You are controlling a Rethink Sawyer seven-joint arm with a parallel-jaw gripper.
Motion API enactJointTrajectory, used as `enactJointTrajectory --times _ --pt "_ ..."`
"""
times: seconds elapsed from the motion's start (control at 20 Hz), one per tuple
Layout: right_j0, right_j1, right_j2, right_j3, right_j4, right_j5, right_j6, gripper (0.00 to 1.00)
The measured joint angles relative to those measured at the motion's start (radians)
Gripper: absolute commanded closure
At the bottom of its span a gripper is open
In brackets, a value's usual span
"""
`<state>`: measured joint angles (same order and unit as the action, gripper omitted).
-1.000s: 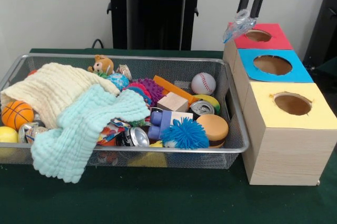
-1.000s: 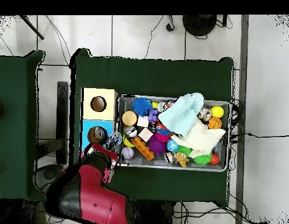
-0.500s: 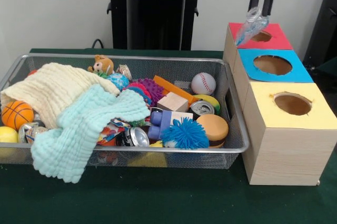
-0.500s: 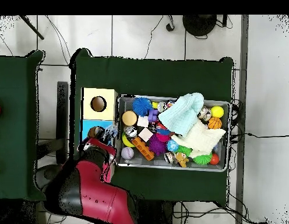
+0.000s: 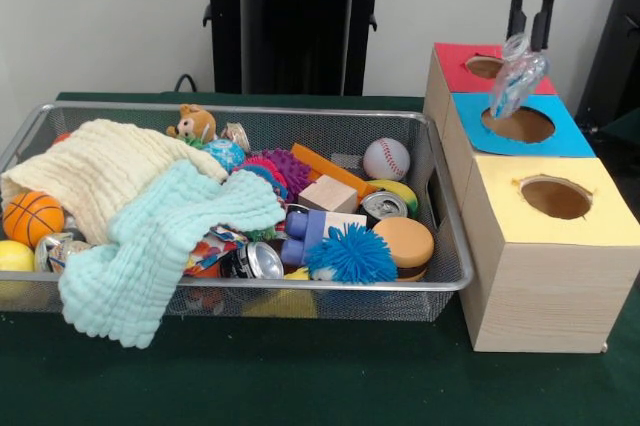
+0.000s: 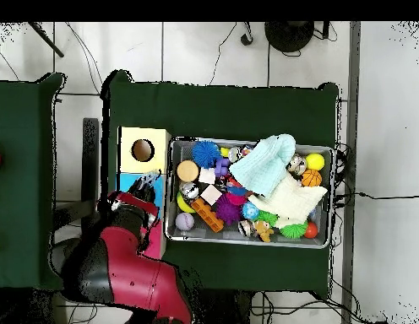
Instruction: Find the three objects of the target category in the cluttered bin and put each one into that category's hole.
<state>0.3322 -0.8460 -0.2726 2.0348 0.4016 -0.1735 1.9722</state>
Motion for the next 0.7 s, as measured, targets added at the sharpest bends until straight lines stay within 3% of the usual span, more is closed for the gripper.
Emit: enactJointTrajectory --times 0.35,0.7 --pt "-0.003 0.042 0.048 0.003 0.0 -0.085 0.0 1.0" --pt "-0.006 0.067 0.07 0.004 0.0 -0.094 0.0 1.0"
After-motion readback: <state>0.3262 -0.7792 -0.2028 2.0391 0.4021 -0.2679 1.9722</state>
